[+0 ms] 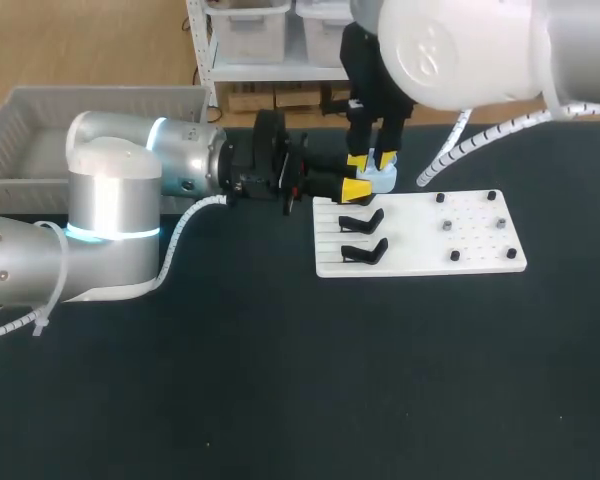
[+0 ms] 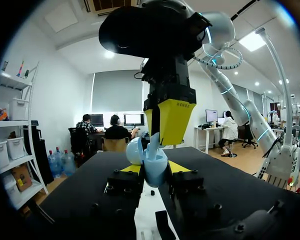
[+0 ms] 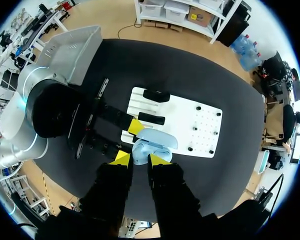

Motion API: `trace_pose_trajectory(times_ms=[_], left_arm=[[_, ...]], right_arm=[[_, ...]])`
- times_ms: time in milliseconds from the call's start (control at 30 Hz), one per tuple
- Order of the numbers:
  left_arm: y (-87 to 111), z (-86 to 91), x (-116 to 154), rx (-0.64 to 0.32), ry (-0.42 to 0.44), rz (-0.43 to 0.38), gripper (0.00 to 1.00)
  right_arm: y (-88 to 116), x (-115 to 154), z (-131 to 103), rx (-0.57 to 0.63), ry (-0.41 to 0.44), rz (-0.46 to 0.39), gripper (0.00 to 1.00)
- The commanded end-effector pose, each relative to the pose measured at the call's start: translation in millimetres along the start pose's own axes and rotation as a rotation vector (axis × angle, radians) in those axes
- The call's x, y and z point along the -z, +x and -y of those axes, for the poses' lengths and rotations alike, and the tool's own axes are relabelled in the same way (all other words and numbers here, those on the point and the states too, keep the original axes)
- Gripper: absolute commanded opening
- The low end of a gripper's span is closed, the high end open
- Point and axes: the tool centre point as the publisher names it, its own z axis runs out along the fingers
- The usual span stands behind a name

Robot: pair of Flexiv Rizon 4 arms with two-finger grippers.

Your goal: Pick up each earbud case from the left stands, insert the matching earbuds, close the lid, and place the case in the box.

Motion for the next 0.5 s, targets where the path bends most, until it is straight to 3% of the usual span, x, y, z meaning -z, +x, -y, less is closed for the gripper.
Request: trace_pose_trajectory(times_ms=[33,200,233,267,300,333,367,500], left_arm=[[0.0,2.0,-1,-0.004,-0.006,0.002,0.00],[0.0,2.0,-1,-0.004,-0.006,0.002,0.00],[0.0,2.0,-1,-0.004,-0.006,0.002,0.00],[0.0,2.0,-1,-0.004,-0.006,0.002,0.00],[0.0,2.0,-1,-0.004,-0.006,0.002,0.00],[0.0,2.0,-1,-0.004,-0.006,0.002,0.00],[0.0,2.0,-1,-0.004,-0.006,0.002,0.00],[0.0,2.0,-1,-0.004,-0.006,0.002,0.00]], right_arm=[[-2,-2,-1,0.001,0.001,-0.005,0.00],[-3,-3,0,0.001,0.006,-0.011,0.02],[-2,-2,0,0.000,0.006,-0.011,0.29],[-2,-1,0,-0.001,0.005,-0.011,0.45],[-1,1,0,-0.001,0.004,-0.011,0.77],[0,3,0,0.000,0.003,-0.009,0.93],[1,6,0,0.001,0.000,-0.004,1.00],[7,21,-1,0.002,-0.016,0.017,1.00]])
